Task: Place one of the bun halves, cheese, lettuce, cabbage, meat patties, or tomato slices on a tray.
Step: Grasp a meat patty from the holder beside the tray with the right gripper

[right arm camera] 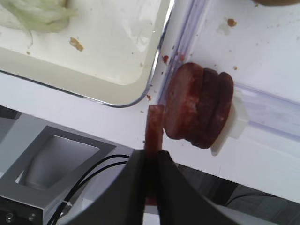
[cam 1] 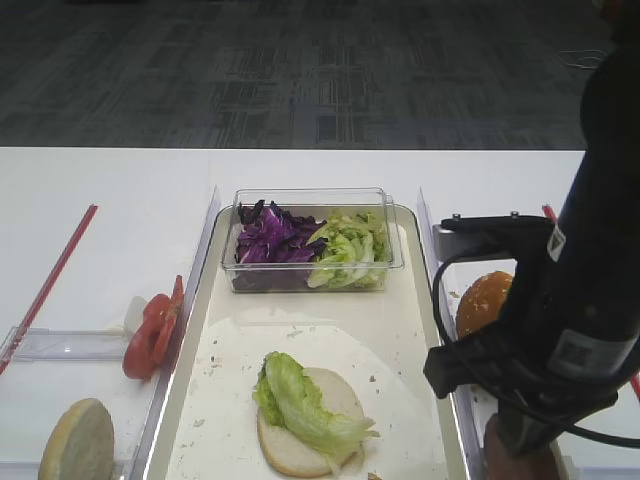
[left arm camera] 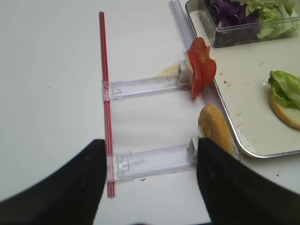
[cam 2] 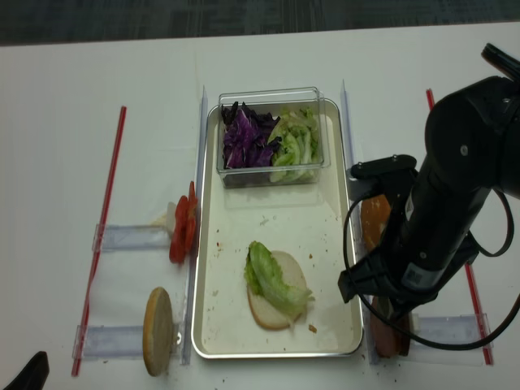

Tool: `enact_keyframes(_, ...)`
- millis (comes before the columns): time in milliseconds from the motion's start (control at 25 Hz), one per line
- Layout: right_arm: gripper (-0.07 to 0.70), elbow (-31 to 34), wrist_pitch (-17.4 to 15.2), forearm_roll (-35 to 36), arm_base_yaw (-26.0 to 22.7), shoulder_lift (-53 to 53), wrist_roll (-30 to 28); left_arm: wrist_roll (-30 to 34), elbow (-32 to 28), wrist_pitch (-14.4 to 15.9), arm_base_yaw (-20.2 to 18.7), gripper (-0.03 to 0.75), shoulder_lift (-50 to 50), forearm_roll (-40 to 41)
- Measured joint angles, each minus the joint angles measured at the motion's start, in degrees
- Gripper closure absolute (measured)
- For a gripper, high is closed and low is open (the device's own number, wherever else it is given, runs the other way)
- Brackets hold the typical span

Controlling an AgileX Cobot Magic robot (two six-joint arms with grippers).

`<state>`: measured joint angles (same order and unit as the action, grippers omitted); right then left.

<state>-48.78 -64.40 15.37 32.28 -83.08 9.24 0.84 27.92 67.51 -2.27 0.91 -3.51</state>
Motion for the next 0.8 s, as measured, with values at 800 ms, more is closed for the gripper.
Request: enact_keyframes(800,0.566,-4.21,2.42,2.48,0.00,-0.61,-7.92,0.00,0.00,0.00,0.00,0.286,0.00,0.00)
